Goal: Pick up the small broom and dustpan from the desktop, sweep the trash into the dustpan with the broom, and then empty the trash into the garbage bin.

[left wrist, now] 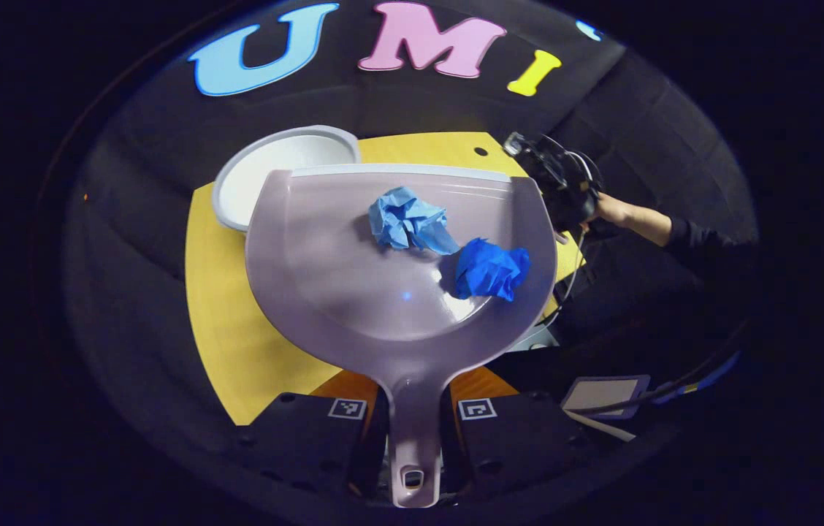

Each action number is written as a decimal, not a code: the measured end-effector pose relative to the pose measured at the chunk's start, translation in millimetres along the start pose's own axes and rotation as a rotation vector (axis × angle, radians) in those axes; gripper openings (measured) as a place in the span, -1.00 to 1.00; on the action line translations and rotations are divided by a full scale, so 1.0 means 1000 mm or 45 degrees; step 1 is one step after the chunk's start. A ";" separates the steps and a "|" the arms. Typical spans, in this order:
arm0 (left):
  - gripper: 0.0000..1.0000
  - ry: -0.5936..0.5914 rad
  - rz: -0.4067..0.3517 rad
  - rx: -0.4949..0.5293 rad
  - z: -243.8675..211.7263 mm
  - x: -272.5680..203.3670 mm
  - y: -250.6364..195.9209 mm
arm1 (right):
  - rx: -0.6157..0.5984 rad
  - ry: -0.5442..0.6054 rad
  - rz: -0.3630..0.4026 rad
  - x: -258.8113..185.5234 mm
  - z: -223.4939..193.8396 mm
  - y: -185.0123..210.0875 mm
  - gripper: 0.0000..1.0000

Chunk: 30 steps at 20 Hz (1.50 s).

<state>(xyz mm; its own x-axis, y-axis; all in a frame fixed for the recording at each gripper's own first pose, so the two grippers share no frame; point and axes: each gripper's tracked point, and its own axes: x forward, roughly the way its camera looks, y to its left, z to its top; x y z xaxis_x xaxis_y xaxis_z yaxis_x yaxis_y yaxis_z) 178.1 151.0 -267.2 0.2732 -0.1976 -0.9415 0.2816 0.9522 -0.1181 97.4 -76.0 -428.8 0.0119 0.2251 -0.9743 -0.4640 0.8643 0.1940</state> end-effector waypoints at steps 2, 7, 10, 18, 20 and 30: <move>-0.42 0.000 0.104 -0.046 0.024 -0.011 0.036 | 0.000 0.000 -0.010 0.005 -0.006 -0.008 -0.50; -0.41 0.178 0.264 0.034 0.069 -0.016 0.112 | 0.008 0.013 0.022 0.015 -0.015 -0.017 -0.50; -0.41 0.285 0.337 0.112 0.097 -0.005 0.139 | -0.011 0.022 0.032 0.011 -0.018 -0.013 -0.50; -0.41 0.616 0.541 0.498 0.138 0.001 0.169 | 0.033 0.008 0.084 0.011 -0.024 -0.002 -0.50; -0.41 0.673 0.611 0.558 0.138 0.000 0.172 | 0.034 0.006 0.084 0.010 -0.030 0.001 -0.50; -0.41 0.523 0.719 0.552 0.138 -0.003 0.174 | 0.076 -0.017 0.082 0.011 -0.029 0.001 -0.50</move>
<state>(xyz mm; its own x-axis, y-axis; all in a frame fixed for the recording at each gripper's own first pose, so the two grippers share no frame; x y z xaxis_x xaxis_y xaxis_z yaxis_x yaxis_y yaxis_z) 353.1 285.2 -241.9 0.1455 0.4652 -0.8732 0.5561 0.6916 0.4610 70.9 -85.6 -442.4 -0.0040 0.2869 -0.9579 -0.4108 0.8729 0.2632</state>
